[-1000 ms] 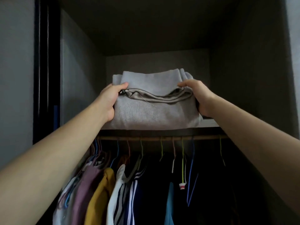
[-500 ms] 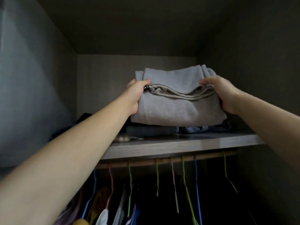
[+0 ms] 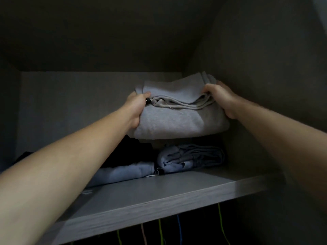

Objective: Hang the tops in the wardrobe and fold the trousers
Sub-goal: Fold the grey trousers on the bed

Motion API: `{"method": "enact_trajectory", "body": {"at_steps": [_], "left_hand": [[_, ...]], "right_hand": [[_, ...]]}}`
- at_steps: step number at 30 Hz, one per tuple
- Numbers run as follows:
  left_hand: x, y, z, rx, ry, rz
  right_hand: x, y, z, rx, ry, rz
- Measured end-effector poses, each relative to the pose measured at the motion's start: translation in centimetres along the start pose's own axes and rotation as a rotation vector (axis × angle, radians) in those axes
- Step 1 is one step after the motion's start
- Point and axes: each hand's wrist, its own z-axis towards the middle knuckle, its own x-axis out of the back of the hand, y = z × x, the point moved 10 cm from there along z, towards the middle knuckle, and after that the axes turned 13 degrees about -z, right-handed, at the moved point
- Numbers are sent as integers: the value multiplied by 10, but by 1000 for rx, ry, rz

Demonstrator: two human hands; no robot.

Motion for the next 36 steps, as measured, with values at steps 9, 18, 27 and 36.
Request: {"method": "enact_trajectory", "body": {"at_steps": [9,18,27,36], "left_hand": [[-6,-27,23,-51,32,87],[-3,-94,41,243,-3,414],[10,-87,43,209,-19,905],[-9,-152,25,370,-441,1134]], "right_hand": [[-11,32,32,67,-16,18],[-41,85,63,-75,-176,-264],[-72,67,48,255,-182,-1236],[-106,134,24,41,-642,-1049]]}}
